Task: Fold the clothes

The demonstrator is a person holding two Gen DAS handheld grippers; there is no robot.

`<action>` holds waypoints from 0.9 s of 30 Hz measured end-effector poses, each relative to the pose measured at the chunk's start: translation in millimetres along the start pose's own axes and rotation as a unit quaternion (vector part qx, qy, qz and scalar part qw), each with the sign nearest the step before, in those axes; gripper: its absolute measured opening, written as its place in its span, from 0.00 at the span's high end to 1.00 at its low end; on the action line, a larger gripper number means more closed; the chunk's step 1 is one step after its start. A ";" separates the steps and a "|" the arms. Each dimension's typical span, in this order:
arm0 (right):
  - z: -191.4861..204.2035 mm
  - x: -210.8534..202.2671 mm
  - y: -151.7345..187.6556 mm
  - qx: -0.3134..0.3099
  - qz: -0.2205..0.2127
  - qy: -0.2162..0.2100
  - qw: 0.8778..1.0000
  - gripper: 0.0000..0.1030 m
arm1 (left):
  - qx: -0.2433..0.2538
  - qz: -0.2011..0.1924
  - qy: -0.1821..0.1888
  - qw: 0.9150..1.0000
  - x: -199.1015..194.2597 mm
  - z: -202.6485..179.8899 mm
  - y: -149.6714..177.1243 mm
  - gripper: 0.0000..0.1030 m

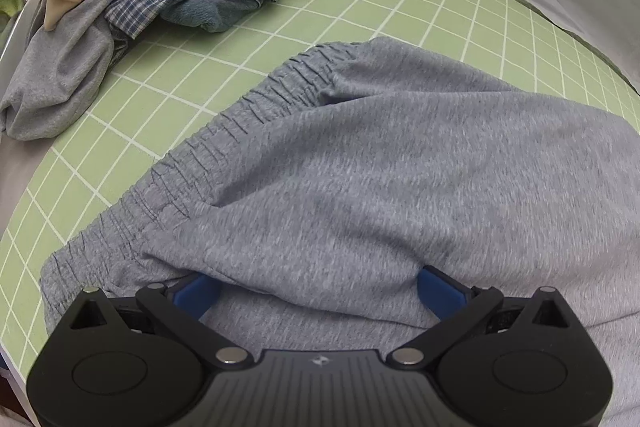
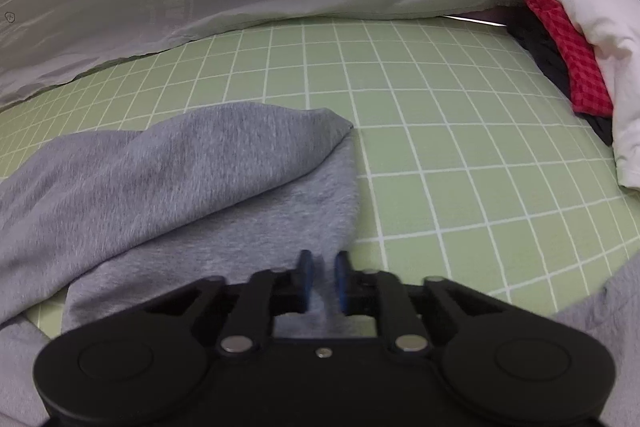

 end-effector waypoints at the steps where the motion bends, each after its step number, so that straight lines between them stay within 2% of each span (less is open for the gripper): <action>1: -0.8 0.8 -4.0 -0.006 -0.005 0.002 1.000 0.99 | 0.001 0.000 0.000 1.000 -0.1 -0.2 0.1 0.00; 5: -7.6 -5.9 -39.6 -0.019 -0.050 0.017 0.998 0.99 | 0.001 0.001 0.001 1.000 0.2 -0.7 0.5 0.00; 9: -15.7 -30.0 -99.4 -0.044 -0.127 0.049 0.990 0.99 | 0.000 -0.002 0.000 1.000 0.3 -1.1 1.2 0.00; 12: -21.4 -64.0 -143.4 -0.056 -0.200 0.072 0.976 0.99 | 0.000 -0.005 -0.001 1.000 0.1 -0.8 2.0 0.00; 15: -26.0 -109.1 -173.3 -0.057 -0.278 0.089 0.955 0.99 | 0.000 -0.010 -0.001 1.000 -0.4 -0.1 3.0 0.00; 17: -31.5 -136.0 -175.6 -0.054 -0.318 0.110 0.940 0.99 | -0.001 -0.012 -0.002 1.000 -0.7 0.3 3.3 0.00; 19: -41.5 -149.6 -163.6 -0.049 -0.332 0.139 0.932 0.99 | -0.003 -0.014 -0.003 1.000 -1.5 0.8 3.8 0.00; 20: -47.5 -152.4 -154.4 -0.045 -0.331 0.153 0.930 0.99 | -0.004 -0.015 -0.004 1.000 -1.8 1.1 4.0 0.00; 22: -62.9 -138.4 -121.3 -0.032 -0.292 0.176 0.939 0.98 | -0.005 -0.017 -0.004 1.000 -1.9 1.2 4.2 0.00; 25: -96.8 -96.3 -54.6 0.030 -0.176 0.189 0.966 0.98 | -0.006 -0.015 -0.005 1.000 -2.0 1.7 3.9 0.00; 27: -118.1 -74.8 -12.4 0.100 -0.102 0.179 0.973 0.97 | -0.006 -0.013 -0.004 1.000 -1.9 2.0 3.5 0.00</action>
Point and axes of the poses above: each gripper's, at about its wrist camera, not at the fingertips, and x roughly the way its jaws point, z to its left, y to its underside, the point moved 9 cm from there along x, roughly the way its jaws point, and after that the axes turned 8 degrees about x, right-handed, at the moved point
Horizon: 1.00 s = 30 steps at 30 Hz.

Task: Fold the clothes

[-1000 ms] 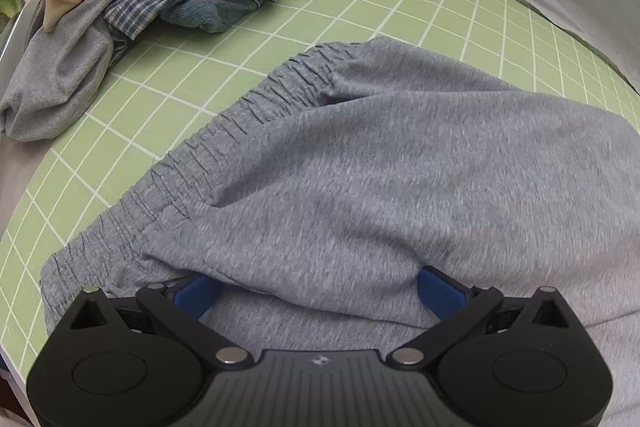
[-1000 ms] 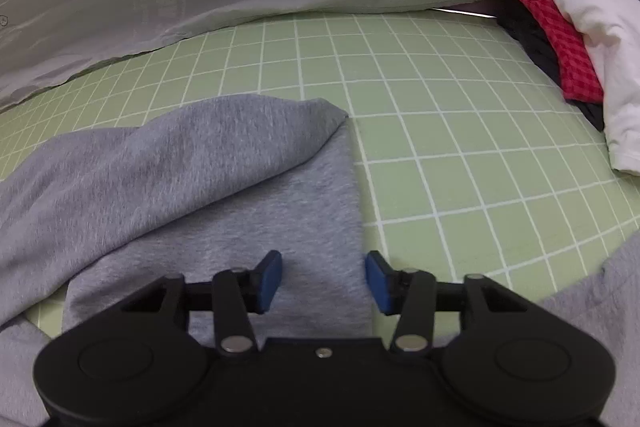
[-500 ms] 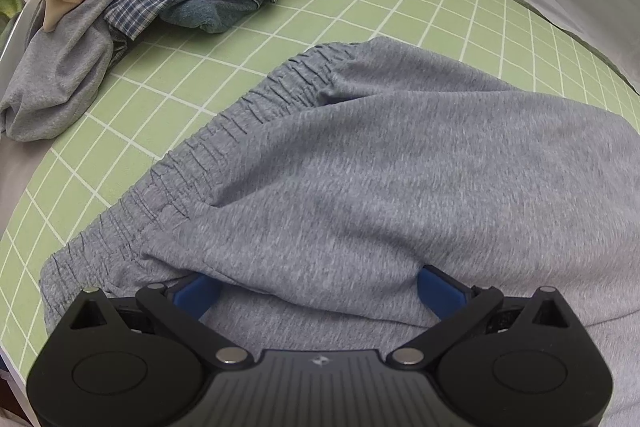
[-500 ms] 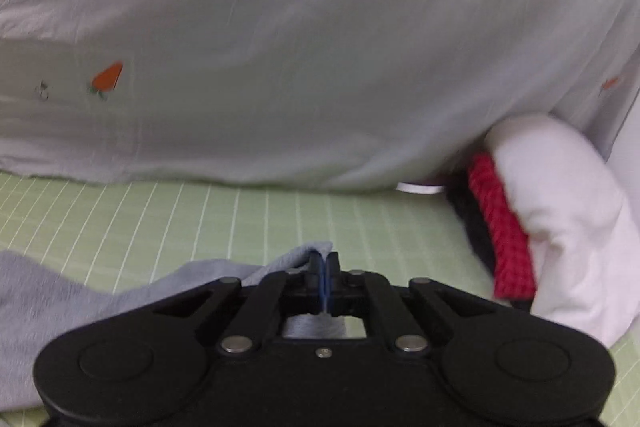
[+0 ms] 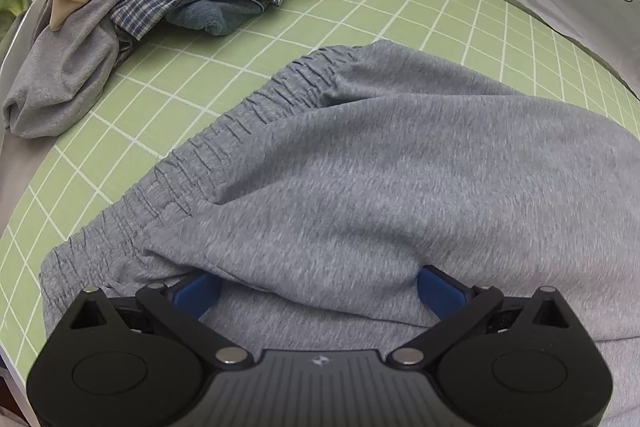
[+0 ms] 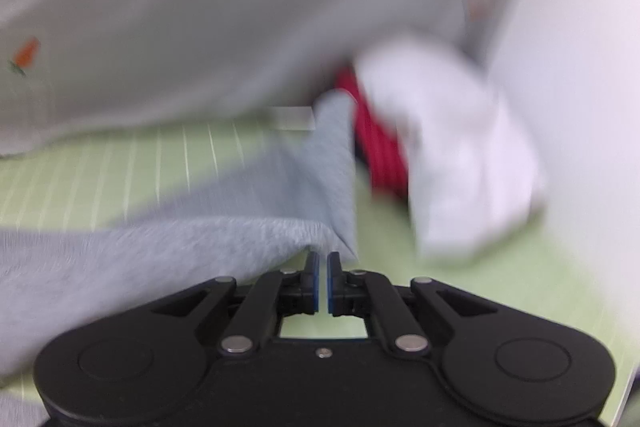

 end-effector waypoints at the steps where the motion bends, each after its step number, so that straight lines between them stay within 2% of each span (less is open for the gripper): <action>1: -8.0 5.7 15.4 0.022 0.030 0.001 0.999 0.97 | 0.000 0.001 0.000 1.000 0.1 0.2 -0.3 0.00; 3: -18.7 5.8 29.6 0.059 0.047 -0.001 0.997 0.85 | -0.001 0.004 0.000 1.000 0.7 0.7 -0.8 0.00; 4: -22.1 4.6 32.5 0.075 0.048 -0.005 0.996 0.70 | -0.001 0.005 0.000 1.000 0.8 1.0 -1.1 0.00; 5: -22.8 3.5 32.0 0.092 0.045 -0.014 0.995 0.63 | -0.001 0.006 0.000 1.000 1.1 1.0 -1.2 0.00; 7: -18.9 3.5 24.4 0.109 0.034 -0.032 0.993 0.61 | -0.002 0.008 0.000 1.000 1.7 0.6 -1.4 0.00; 9: -10.6 6.4 15.5 0.103 0.027 -0.040 0.993 0.53 | -0.002 0.008 0.000 1.000 1.9 0.4 -1.5 0.00; 11: 1.7 12.3 6.7 0.095 0.020 -0.048 0.994 0.39 | -0.003 0.009 0.000 1.000 2.1 0.0 -1.5 0.00; 13: 11.6 15.7 -2.7 0.095 0.020 -0.062 0.993 0.36 | -0.006 0.013 -0.001 1.000 2.2 0.2 -2.0 0.00; 16: 29.2 18.9 -6.5 0.094 0.024 -0.078 0.992 0.25 | -0.016 0.025 0.001 1.000 0.3 1.0 -4.8 0.00; 18: 40.3 19.3 -2.2 0.091 0.033 -0.087 0.991 0.25 | -0.024 0.010 0.010 1.000 -7.5 1.3 -12.9 0.00; 21: 51.8 17.9 11.0 0.081 0.049 -0.097 0.991 0.24 | -0.031 -0.033 0.008 0.999 -22.5 6.4 -36.2 0.01; 24: 55.8 16.1 25.0 0.072 0.064 -0.097 0.991 0.24 | -0.036 -0.062 -0.007 0.997 -25.4 13.7 -64.8 0.05; 27: 53.3 14.9 34.6 0.078 0.076 -0.091 0.990 0.24 | -0.027 -0.065 -0.005 0.998 -13.0 12.4 -91.4 0.18; 30: 49.7 11.2 38.6 0.085 0.079 -0.087 0.989 0.24 | -0.011 -0.067 0.011 0.998 -0.2 5.0 -111.5 0.20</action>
Point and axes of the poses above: each gripper's, at about its wrist camera, not at the fingertips, and x roughly the way its jaws point, z to its left, y to its underside, the point moved 9 cm from there along x, roughly the way its jaws point, and after that the axes turned 8 degrees about x, right-handed, at the moved point
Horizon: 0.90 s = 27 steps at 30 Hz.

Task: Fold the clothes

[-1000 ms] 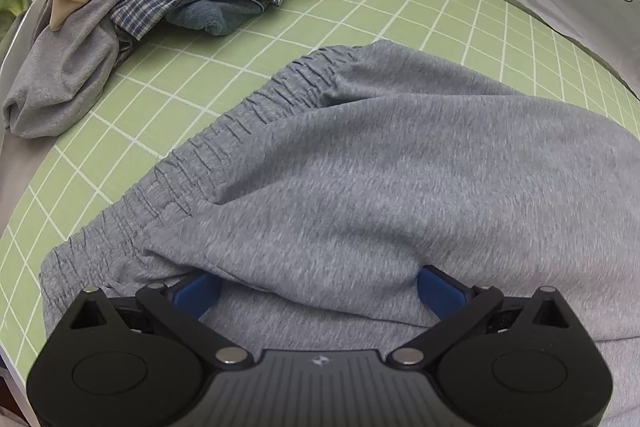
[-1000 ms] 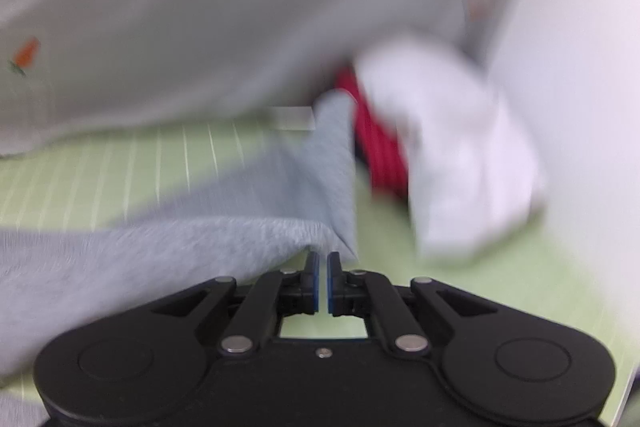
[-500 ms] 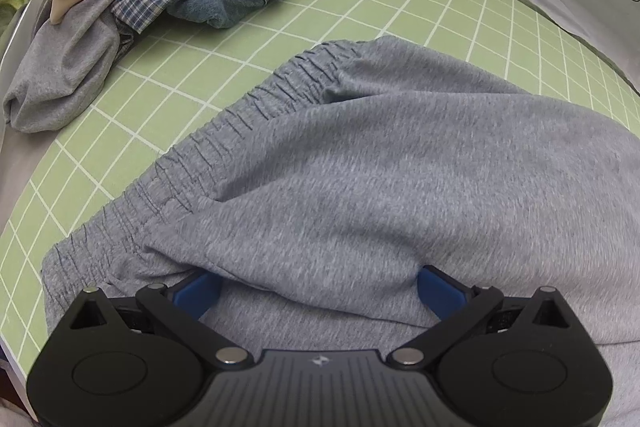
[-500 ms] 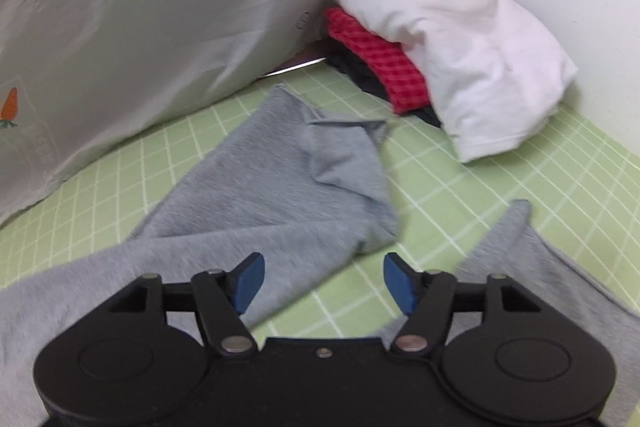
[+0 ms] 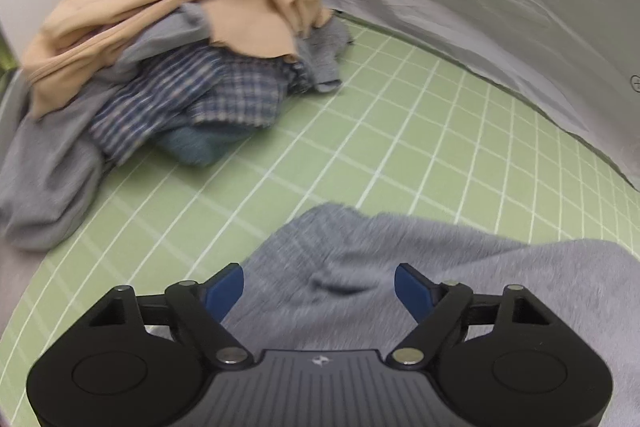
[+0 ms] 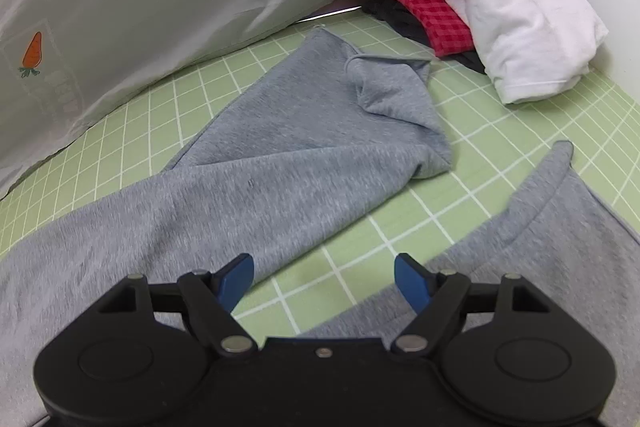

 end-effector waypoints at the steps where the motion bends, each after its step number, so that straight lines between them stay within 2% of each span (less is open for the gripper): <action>1: -0.6 -1.4 0.7 0.000 0.000 0.003 1.000 0.24 | 0.005 0.000 0.003 1.000 5.2 -2.8 -5.3 0.20; 2: -1.0 -2.9 1.3 0.001 -0.001 0.005 1.000 0.24 | 0.012 0.001 0.002 1.000 10.2 -6.4 -8.3 0.22; 3: -1.4 -4.2 1.6 0.004 -0.001 0.006 1.000 0.24 | 0.018 0.002 0.003 1.000 14.4 -9.9 -10.2 0.28; 5: -1.9 -6.1 2.0 0.009 0.000 0.006 1.000 0.24 | 0.022 0.005 0.014 1.000 21.4 -16.6 -11.5 0.45; 6: -1.5 -6.8 2.2 0.008 -0.001 0.006 1.000 0.24 | 0.021 0.008 0.022 1.000 24.2 -19.7 -10.9 0.59; 7: -1.1 -7.5 2.4 0.008 -0.001 0.007 1.000 0.24 | 0.018 0.009 0.028 0.999 25.1 -21.8 -9.2 0.79; 8: -0.7 -8.2 2.6 0.008 -0.001 0.007 1.000 0.24 | 0.015 0.005 0.030 0.999 22.5 -22.2 -7.1 0.91; 9: 0.3 -9.0 2.7 0.006 -0.002 0.007 1.000 0.24 | 0.012 0.000 0.031 0.999 19.8 -22.6 -5.1 0.98; 12: 5.6 -12.4 2.8 -0.001 -0.004 0.000 1.000 0.24 | 0.009 -0.018 0.032 0.999 5.6 -24.5 1.3 0.99; 17: 10.9 -16.7 5.8 -0.002 -0.004 -0.013 1.000 0.24 | 0.042 -0.043 0.045 0.997 -38.6 -37.8 23.8 0.99; 21: 13.5 -17.6 12.0 0.000 0.003 -0.024 1.000 0.24 | 0.029 -0.021 0.070 0.997 -56.0 -44.9 61.1 0.99; 25: 14.5 -19.8 17.6 0.002 0.007 -0.031 0.999 0.24 | 0.050 0.019 0.070 0.996 -48.5 -59.5 107.9 0.99; 27: 14.1 -20.3 20.0 0.005 0.010 -0.035 0.999 0.24 | 0.038 0.032 0.077 0.996 -45.6 -60.2 119.2 0.99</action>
Point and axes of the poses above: each gripper's, at about its wrist camera, not at the fingertips, and x roughly the way its jaws point, z to its left, y to its underside, the point moved 9 cm from there along x, roughly the way its jaws point, and after that the axes turned 8 degrees about x, right-handed, at the moved point
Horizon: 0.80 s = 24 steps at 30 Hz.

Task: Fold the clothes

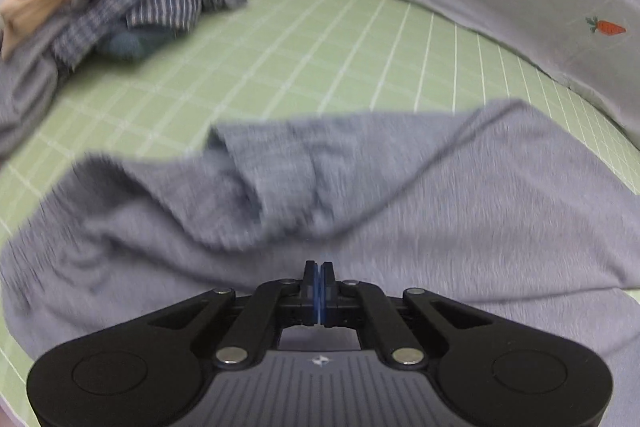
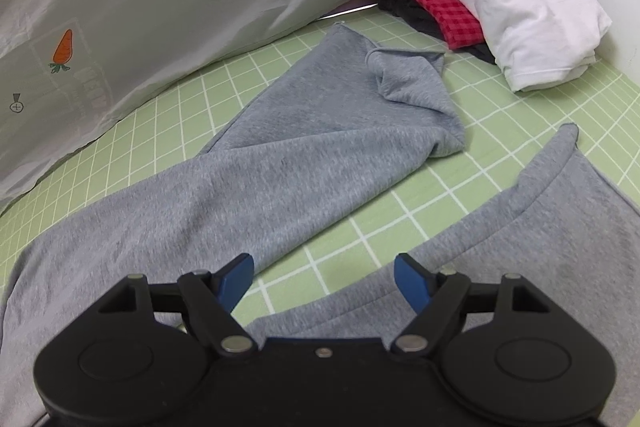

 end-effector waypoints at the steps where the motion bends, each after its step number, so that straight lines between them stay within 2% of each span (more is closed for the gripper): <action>1: -0.1 -0.6 1.0 0.001 0.001 -0.002 1.000 0.24 | -0.006 0.002 0.003 1.000 0.4 0.4 3.3 0.99; 4: -0.6 -2.8 2.5 0.002 0.000 -0.004 1.000 0.24 | -0.015 -0.007 0.002 1.000 -7.6 5.7 -2.0 0.98; 8: -3.8 -4.1 1.8 0.011 0.000 -0.005 1.000 0.24 | -0.046 -0.059 0.030 0.997 -39.4 13.9 -32.6 0.94; 10: -5.3 -4.6 1.3 0.014 -0.001 -0.004 1.000 0.24 | -0.066 -0.085 0.032 0.994 -53.1 20.7 -51.5 0.80; 12: -5.9 -4.5 1.8 0.016 -0.001 -0.004 1.000 0.24 | -0.083 -0.092 0.027 0.992 -53.4 28.1 -65.4 0.71; 15: -4.6 -3.8 3.6 0.016 0.002 -0.005 1.000 0.24 | -0.111 -0.071 0.017 0.991 -32.2 44.6 -74.6 0.65; 19: -3.0 -4.3 4.3 0.013 0.004 -0.006 1.000 0.24 | -0.141 -0.024 0.050 0.988 -0.7 55.7 -69.0 0.64; 24: -5.4 -5.1 3.7 0.016 0.004 0.000 1.000 0.24 | -0.158 -0.010 0.072 0.985 16.9 59.2 -71.1 0.62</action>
Point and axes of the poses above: each gripper's, at about its wrist camera, not at the fingertips, and x roughly the way its jaws point, z to its left, y to its underside, the point moved 9 cm from there along x, roughly the way its jaws point, and after that the axes turned 8 degrees about x, right-handed, at the moved point
